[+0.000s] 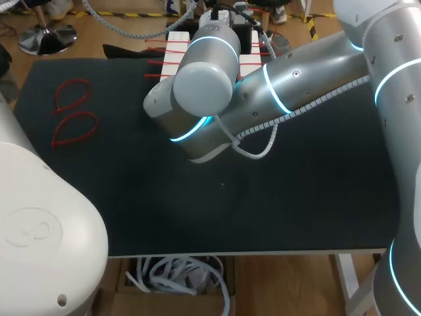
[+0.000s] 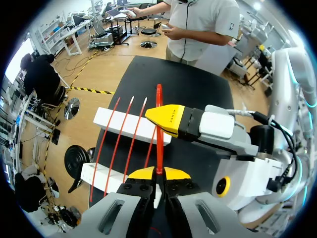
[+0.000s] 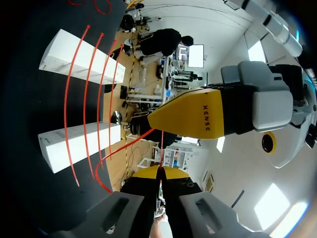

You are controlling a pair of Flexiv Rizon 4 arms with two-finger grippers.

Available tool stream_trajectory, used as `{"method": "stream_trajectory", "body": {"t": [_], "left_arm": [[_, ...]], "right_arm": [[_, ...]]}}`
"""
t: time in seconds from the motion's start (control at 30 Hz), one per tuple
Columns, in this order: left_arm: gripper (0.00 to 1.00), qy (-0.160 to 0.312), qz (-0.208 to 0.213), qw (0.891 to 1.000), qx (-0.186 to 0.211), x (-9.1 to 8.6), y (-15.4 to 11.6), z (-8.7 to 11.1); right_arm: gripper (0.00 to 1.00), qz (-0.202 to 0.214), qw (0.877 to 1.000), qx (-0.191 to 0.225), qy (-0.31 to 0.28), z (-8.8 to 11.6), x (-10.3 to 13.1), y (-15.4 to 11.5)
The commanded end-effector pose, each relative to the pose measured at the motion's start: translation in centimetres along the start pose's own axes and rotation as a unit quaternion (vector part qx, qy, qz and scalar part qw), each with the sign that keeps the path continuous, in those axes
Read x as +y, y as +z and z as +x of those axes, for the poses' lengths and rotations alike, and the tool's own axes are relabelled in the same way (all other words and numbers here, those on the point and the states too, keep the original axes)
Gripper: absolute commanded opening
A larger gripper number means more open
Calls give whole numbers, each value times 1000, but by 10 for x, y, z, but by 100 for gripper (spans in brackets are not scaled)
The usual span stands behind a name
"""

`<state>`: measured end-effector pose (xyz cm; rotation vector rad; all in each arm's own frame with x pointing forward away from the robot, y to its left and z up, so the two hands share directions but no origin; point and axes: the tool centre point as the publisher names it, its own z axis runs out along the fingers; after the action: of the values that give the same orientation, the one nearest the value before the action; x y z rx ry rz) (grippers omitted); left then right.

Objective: Grab the tape and strap the tape.

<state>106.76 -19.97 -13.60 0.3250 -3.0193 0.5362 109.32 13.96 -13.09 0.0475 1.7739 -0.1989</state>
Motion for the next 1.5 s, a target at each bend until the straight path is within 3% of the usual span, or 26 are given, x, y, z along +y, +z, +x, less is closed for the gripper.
{"method": "stream_trajectory", "body": {"t": [0.03, 1.5], "left_arm": [[0, -1, -2, 1000, 0, 0, -1, 0], [0, -1, -2, 1000, 0, 0, -1, 0]], "right_arm": [[0, 1, 1000, 2, -1, -1, 2, 0], [0, -16, 1000, -11, -10, -5, 15, -11]]}}
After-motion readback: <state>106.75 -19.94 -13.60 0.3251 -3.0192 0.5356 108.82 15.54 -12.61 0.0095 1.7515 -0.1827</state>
